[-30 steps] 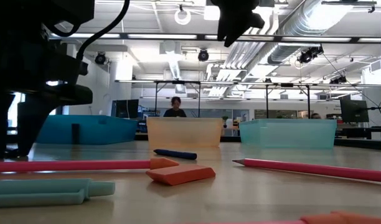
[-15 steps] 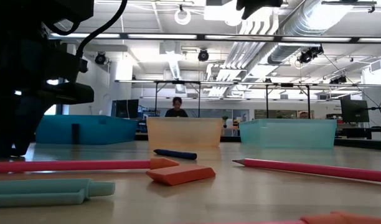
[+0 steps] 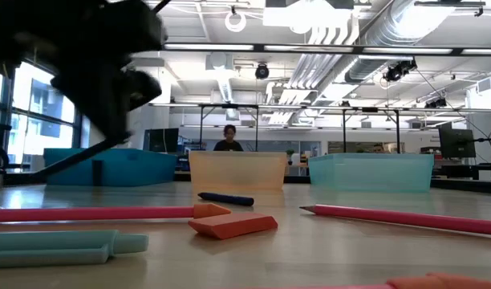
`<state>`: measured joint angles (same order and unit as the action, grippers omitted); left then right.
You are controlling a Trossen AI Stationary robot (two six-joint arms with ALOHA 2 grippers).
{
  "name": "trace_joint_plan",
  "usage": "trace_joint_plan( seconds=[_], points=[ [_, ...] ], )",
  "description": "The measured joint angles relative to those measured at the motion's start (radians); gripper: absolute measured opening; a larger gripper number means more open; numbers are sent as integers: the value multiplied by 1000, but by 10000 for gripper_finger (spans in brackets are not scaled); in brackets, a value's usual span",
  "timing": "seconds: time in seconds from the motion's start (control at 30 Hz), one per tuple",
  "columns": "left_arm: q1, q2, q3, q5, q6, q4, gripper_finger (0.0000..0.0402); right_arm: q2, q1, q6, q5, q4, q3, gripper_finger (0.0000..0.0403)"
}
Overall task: Sort crayons/erasers/pens/pencils in bins
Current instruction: Put the black pen into the pink bin
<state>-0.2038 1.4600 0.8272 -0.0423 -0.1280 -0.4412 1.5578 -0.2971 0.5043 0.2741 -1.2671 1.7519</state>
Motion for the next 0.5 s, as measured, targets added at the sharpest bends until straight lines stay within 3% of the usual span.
trace_joint_plan(
  seconds=[0.5],
  points=[
    [142,-116,5,8,-18,489,15,1,-123,126,60,30,0,138]
  ],
)
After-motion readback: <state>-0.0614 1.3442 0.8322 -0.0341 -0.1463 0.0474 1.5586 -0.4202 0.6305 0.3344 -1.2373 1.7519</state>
